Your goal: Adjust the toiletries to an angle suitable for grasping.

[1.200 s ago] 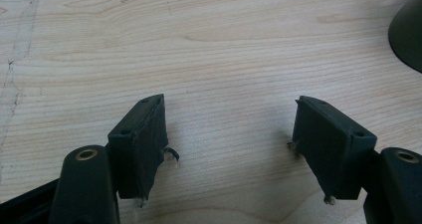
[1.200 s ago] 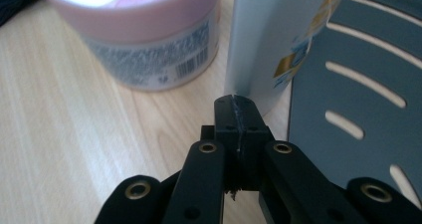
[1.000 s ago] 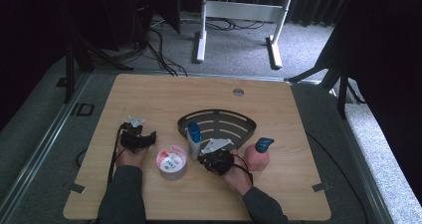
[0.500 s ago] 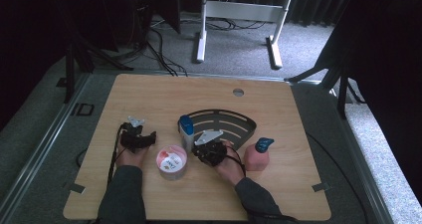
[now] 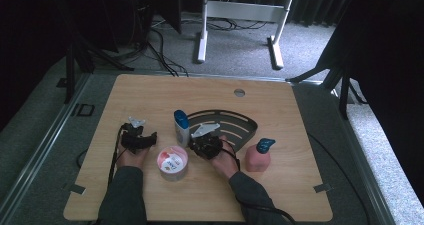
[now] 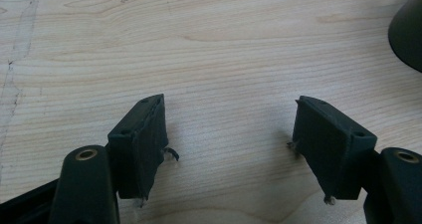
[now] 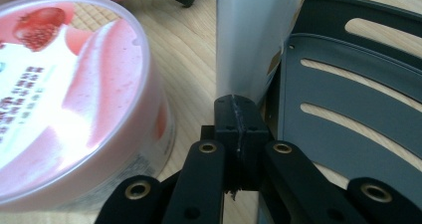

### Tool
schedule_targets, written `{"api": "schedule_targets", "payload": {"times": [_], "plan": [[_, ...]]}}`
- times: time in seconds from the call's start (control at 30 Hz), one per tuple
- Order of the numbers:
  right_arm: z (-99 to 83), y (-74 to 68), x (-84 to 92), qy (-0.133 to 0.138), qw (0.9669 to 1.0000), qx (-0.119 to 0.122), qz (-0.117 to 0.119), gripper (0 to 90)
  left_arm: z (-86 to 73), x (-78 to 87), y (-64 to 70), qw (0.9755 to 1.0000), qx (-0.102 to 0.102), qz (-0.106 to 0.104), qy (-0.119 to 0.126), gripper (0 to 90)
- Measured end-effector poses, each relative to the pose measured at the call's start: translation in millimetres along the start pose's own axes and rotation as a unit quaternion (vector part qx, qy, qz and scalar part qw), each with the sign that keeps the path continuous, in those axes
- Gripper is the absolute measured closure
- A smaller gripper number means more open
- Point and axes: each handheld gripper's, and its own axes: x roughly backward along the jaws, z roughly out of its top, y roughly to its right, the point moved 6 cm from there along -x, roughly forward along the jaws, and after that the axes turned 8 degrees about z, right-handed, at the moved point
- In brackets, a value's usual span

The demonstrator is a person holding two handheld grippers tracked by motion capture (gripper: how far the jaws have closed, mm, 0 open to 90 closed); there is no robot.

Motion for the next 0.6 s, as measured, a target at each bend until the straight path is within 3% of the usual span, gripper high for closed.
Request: {"api": "schedule_targets", "payload": {"times": [0.2, 0.6], "plan": [[-11.6, -8.7, 20.8, -0.002, 1.0, 0.0, 0.003, 89.2, -0.1, 0.0, 0.0, 1.0, 0.0, 0.0, 0.0, 29.9], [-57.6, -24.8, 66.4, -0.014, 0.9999, 0.003, 0.004, 84.8, -0.1, 0.1, 0.0, 1.0, -0.001, 0.0, 0.0, 29.9]]}}
